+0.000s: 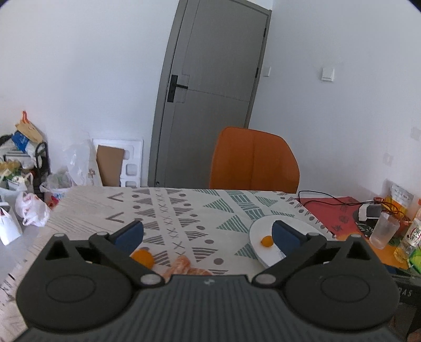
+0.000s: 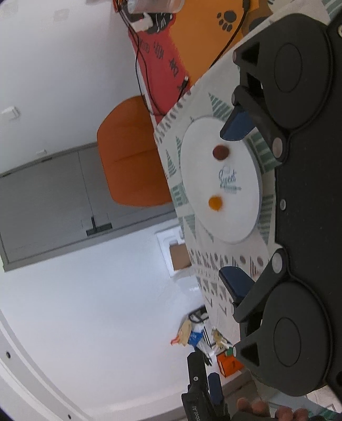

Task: Organize fruits
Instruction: 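Move both grippers back toward the remaining fruit on the table, then grasp the large orange with the right gripper while the left grasps an apricot, then carry the orange and apricot over the white plate with both grippers, then open both grippers to release the orange and apricot onto the plate, then move both grippers back toward the fruit left on the table, then grasp the small tangerine with the left gripper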

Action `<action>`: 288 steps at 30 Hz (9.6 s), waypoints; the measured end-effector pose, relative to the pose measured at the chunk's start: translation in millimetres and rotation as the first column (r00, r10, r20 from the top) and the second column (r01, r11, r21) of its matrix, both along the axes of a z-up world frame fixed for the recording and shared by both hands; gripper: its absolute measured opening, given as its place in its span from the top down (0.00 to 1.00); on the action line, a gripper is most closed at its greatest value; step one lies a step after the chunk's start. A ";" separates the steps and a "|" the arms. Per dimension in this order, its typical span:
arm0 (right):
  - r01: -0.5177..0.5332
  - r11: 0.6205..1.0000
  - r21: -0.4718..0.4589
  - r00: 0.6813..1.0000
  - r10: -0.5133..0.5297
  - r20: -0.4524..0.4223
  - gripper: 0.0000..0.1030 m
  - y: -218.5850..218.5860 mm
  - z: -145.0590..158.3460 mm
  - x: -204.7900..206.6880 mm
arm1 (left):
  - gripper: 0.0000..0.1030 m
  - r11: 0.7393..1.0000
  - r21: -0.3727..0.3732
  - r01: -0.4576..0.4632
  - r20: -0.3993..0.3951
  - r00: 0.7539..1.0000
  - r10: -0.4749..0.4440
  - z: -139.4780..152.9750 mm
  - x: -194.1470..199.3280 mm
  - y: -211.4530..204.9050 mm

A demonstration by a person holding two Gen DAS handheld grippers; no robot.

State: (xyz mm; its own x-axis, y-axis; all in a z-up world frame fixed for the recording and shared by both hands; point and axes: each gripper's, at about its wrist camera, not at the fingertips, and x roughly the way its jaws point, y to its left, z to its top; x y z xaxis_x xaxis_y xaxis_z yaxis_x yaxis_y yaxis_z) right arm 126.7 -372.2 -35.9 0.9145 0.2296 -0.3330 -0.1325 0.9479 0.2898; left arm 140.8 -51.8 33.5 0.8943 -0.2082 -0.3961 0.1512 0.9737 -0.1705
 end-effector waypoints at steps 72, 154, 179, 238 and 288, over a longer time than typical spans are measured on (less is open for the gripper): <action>-0.494 0.869 0.013 0.827 0.474 -0.303 0.50 193.8 -54.3 47.2 | 0.25 0.992 -0.111 -0.063 -0.242 0.970 0.035 -100.8 -9.0 129.1; -0.056 0.996 0.074 0.987 0.067 -0.145 0.65 -14.0 -37.1 35.7 | 0.75 0.964 0.070 0.256 -0.148 0.958 -0.244 -65.4 45.5 -61.9; -0.031 0.995 0.095 0.990 0.043 -0.133 0.58 -41.1 -42.5 53.1 | 0.71 0.953 0.099 0.286 -0.171 0.948 -0.267 -70.3 85.6 -115.7; -0.075 0.995 0.068 0.996 0.079 -0.051 0.00 15.1 -5.9 13.6 | 0.00 1.000 0.016 -0.025 -0.062 0.998 0.026 -21.5 1.2 29.6; -0.348 0.933 -0.090 0.920 0.322 -0.224 0.10 102.3 -41.9 19.1 | 0.45 1.000 0.001 -0.002 -0.264 0.965 0.002 -103.4 -39.4 59.0</action>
